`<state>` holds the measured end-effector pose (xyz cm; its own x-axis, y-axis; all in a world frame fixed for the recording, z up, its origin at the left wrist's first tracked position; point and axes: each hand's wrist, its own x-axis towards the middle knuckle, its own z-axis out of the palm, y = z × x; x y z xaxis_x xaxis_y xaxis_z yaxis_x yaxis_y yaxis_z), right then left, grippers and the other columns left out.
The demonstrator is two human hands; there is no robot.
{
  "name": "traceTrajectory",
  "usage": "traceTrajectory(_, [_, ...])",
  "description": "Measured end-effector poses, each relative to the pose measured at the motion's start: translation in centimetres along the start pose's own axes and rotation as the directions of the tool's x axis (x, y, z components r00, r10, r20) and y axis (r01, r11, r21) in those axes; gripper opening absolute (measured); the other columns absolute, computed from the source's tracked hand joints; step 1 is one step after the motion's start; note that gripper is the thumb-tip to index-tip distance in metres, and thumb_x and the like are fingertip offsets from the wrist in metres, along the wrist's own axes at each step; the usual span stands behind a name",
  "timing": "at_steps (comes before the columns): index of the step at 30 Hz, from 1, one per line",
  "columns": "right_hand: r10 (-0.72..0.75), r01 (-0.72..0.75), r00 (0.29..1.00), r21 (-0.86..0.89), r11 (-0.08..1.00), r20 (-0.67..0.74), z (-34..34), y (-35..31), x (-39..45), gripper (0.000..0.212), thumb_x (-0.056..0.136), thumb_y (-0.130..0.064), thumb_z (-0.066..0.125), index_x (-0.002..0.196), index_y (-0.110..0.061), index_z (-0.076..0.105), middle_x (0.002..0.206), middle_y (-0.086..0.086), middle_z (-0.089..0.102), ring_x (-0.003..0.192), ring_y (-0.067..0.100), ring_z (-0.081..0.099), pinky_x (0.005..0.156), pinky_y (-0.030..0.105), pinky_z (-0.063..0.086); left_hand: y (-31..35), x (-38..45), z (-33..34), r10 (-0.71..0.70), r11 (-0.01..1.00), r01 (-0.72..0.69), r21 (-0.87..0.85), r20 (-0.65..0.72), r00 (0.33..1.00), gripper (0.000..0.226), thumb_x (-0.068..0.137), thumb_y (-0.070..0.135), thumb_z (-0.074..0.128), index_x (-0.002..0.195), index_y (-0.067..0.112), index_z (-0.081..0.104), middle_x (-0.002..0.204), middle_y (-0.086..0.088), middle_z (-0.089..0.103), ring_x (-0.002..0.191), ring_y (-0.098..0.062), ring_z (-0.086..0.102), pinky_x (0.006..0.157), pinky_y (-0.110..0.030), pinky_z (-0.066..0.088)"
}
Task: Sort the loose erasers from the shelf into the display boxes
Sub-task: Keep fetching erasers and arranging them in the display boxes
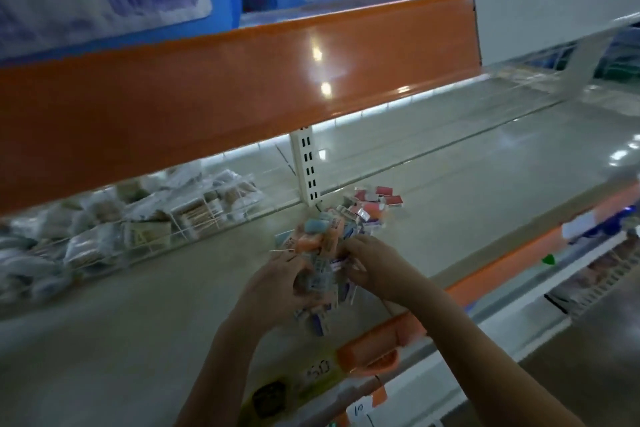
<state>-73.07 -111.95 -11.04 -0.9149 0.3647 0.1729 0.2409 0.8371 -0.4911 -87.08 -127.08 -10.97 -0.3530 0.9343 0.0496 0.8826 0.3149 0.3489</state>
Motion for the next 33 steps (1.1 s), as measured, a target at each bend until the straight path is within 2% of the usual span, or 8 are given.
traceTrajectory(4, [-0.028,0.033,0.999,0.212,0.977,-0.026,-0.4,1.0,-0.1,0.02,0.087,-0.021,0.061,0.106,-0.021,0.058,0.111,-0.002,0.054,0.096,0.012,0.053,0.084,0.027,0.049,1.2,-1.1,0.6,-0.132,0.953,0.106,-0.284,-0.074,0.988,0.026,0.074,0.045,0.073,0.09,0.046,0.052,0.082,0.017,0.052,0.07,0.001,0.052,0.057,-0.011,0.04])
traceTrajectory(8, [-0.064,0.084,0.996,0.404,0.911,-0.063,-1.0,1.0,-0.5,0.021,0.086,-0.022,0.063,0.094,-0.038,0.051,0.101,-0.019,0.048,0.087,-0.004,0.053,0.076,0.01,0.046,2.4,-2.1,1.5,-0.35,0.779,0.236,-0.581,-0.09,0.932,0.014,0.084,0.032,0.068,0.093,0.039,0.06,0.08,0.01,0.063,0.067,-0.006,0.059,0.06,-0.025,0.05])
traceTrajectory(12, [-0.08,0.106,0.994,0.58,0.808,-0.071,-2.1,0.3,-1.1,0.031,0.084,-0.018,0.067,0.092,-0.043,0.051,0.098,-0.018,0.054,0.086,-0.011,0.057,0.069,0.004,0.045,3.8,-3.1,1.9,-0.394,0.433,0.101,-0.895,-0.087,0.915,0.015,0.091,0.004,0.055,0.1,0.015,0.059,0.077,0.01,0.068,0.066,-0.004,0.062,0.057,-0.015,0.047])
traceTrajectory(15, [-0.044,0.023,0.999,0.708,0.705,0.012,-2.4,0.0,-1.3,0.021,0.081,-0.017,0.069,0.093,-0.031,0.058,0.095,-0.011,0.063,0.084,-0.004,0.062,0.068,0.009,0.048,4.2,-3.8,1.8,-0.317,0.331,-0.001,-0.944,-0.112,0.942,0.022,0.09,-0.001,0.052,0.108,0.012,0.051,0.079,0.009,0.068,0.066,-0.004,0.062,0.058,-0.016,0.048])
traceTrajectory(20, [-0.025,-0.092,0.992,0.855,0.511,0.122,-2.4,-0.7,-1.8,0.017,0.085,-0.011,0.064,0.101,-0.015,0.062,0.09,-0.007,0.068,0.084,0.008,0.067,0.07,0.018,0.053,4.3,-4.5,1.2,-0.27,0.288,-0.062,-0.955,-0.144,0.952,0.033,0.082,0.008,0.064,0.11,0.012,0.049,0.084,0.004,0.067,0.072,-0.008,0.063,0.062,-0.02,0.05])
traceTrajectory(26, [-0.049,-0.253,0.965,0.961,0.109,0.259,-2.7,-1.6,-1.8,0.028,0.082,-0.022,0.057,0.107,-0.014,0.066,0.104,0.006,0.069,0.099,0.024,0.067,0.074,0.027,0.056,4.0,-5.5,0.6,-0.289,0.366,-0.091,-0.926,-0.206,0.935,0.026,0.08,0.01,0.064,0.103,0.021,0.059,0.092,0.008,0.066,0.077,-0.005,0.061,0.063,-0.018,0.049])
traceTrajectory(29, [-0.067,-0.303,0.946,0.94,0.153,0.316,-2.3,-2.1,-1.5,0.029,0.088,-0.017,0.053,0.116,-0.013,0.06,0.112,0.009,0.064,0.101,0.026,0.066,0.075,0.031,0.057,3.8,-6.0,0.3,-0.324,0.408,-0.082,-0.909,-0.228,0.918,0.027,0.08,0.011,0.064,0.101,0.028,0.061,0.091,0.012,0.065,0.076,-0.003,0.059,0.062,-0.018,0.048])
traceTrajectory(33, [-0.063,-0.287,0.946,0.911,0.297,0.318,-1.4,-3.2,-1.1,0.029,0.083,-0.003,0.061,0.11,-0.015,0.06,0.107,0.012,0.061,0.096,0.021,0.067,0.073,0.028,0.056,3.3,-7.2,0.2,-0.391,0.417,-0.049,-0.907,-0.227,0.892,0.029,0.081,0.007,0.066,0.105,0.02,0.056,0.085,0.009,0.064,0.075,-0.011,0.056,0.06,-0.024,0.048])
